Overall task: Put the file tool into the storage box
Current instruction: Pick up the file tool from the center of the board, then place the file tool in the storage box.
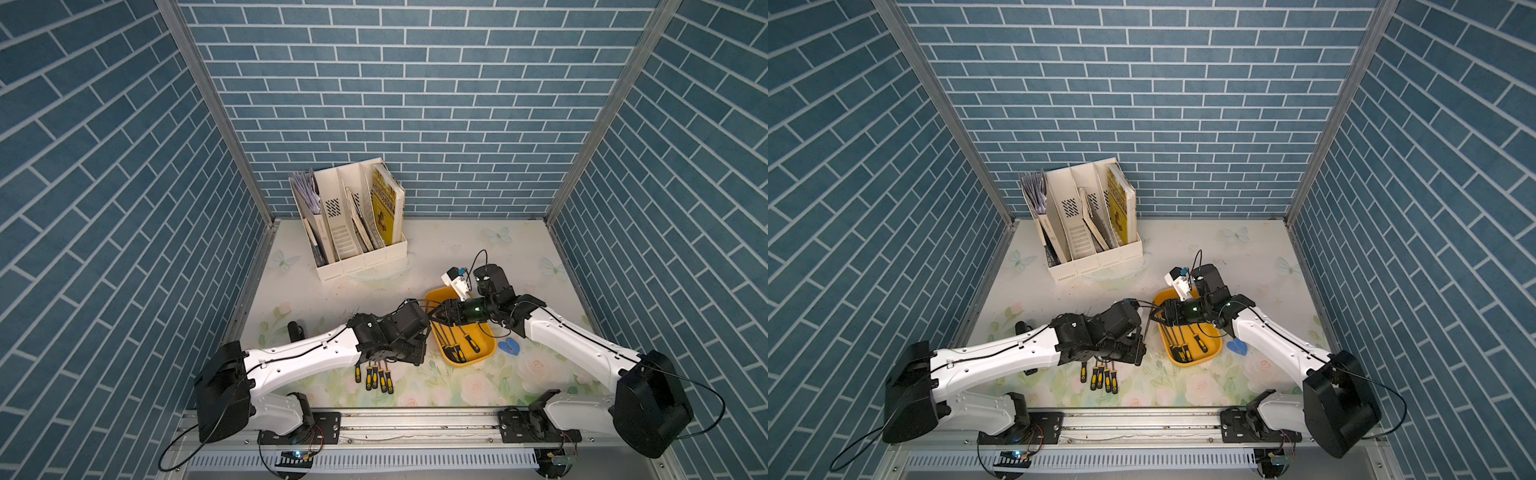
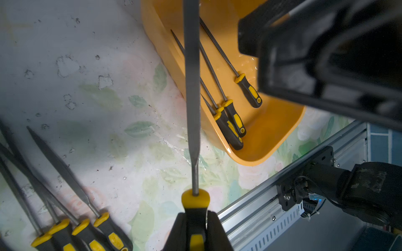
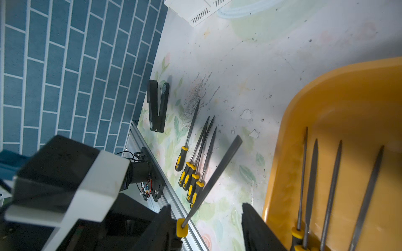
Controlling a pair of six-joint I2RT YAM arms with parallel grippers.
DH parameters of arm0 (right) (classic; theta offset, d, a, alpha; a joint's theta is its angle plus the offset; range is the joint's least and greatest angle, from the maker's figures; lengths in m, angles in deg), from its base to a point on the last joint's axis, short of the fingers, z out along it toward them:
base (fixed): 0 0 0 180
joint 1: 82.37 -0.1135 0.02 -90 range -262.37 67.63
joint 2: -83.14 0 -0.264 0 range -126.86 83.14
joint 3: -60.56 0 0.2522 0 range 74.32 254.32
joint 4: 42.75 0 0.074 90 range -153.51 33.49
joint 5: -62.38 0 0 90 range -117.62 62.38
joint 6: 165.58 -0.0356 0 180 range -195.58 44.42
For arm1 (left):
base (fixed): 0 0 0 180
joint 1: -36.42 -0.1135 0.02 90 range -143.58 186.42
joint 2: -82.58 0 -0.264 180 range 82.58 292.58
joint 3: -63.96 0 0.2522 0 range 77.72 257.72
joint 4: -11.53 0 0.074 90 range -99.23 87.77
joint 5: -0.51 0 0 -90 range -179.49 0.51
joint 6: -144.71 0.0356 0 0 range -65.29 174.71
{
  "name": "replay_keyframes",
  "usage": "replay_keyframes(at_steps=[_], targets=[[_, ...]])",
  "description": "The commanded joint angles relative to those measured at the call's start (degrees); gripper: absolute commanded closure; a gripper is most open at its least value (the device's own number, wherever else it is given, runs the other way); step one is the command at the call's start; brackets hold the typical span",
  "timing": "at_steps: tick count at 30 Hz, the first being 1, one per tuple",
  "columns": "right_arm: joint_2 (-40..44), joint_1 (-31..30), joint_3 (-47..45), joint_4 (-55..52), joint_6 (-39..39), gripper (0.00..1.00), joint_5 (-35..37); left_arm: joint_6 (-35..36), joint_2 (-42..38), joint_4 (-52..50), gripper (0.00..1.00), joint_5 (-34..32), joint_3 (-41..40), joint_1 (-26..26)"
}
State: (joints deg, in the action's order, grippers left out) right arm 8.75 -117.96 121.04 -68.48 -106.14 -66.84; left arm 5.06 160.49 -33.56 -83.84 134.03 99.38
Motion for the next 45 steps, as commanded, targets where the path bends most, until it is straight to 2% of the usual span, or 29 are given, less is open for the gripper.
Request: replay_keyframes(at_steps=[1,5,6,8,10,11,13,15,17,20,23,32,45], targets=[[-2.25,-1.04,-0.59,2.74,-1.58,0.47,0.29,0.67,-0.30,1.26,0.91,0.61,0.02,0.63],[-4.34,-1.62,0.48,3.78,-2.07,0.51,0.90,0.77,-0.73,1.90,0.91,1.65,0.20,0.74],[-4.89,-1.82,0.81,3.71,-2.05,0.57,0.99,0.85,-1.00,2.14,0.92,1.77,0.03,0.67],[-5.56,-2.16,1.67,3.32,-1.75,0.80,1.12,0.70,-1.57,2.57,0.91,1.78,-0.07,0.67],[-5.68,-2.20,2.83,1.35,-0.81,0.94,1.81,0.64,-2.09,3.40,0.88,2.17,-0.24,0.68],[-5.47,-2.24,3.49,-0.04,-0.01,0.99,2.30,0.45,-2.43,3.72,0.81,2.02,-0.24,0.68],[-4.94,-2.11,6.10,-5.92,3.11,1.00,4.39,0.23,-3.13,4.37,0.58,1.65,0.13,0.65],[-4.16,-1.49,9.18,-12.65,6.43,1.00,7.72,-0.03,-3.63,4.53,0.29,1.02,0.98,0.66],[-3.47,0.06,12.31,-18.55,9.40,1.00,9.68,-0.26,-4.17,4.39,0.17,0.15,1.74,0.59],[-2.66,2.59,16.96,-24.73,12.44,1.00,10.49,-0.12,-4.67,4.82,0.19,0.06,2.30,0.50],[-3.23,3.67,21.37,-29.21,15.34,1.00,10.90,-0.10,-5.20,4.52,0.14,-0.85,2.70,0.53],[-12.37,4.11,33.51,-43.93,23.49,1.00,22.22,-1.91,-8.18,2.94,0.12,-4.05,-0.48,-0.01],[-26.01,-1.30,32.84,-41.29,25.49,1.00,26.82,-5.66,-12.16,3.47,0.12,-6.50,-6.01,-0.61]])
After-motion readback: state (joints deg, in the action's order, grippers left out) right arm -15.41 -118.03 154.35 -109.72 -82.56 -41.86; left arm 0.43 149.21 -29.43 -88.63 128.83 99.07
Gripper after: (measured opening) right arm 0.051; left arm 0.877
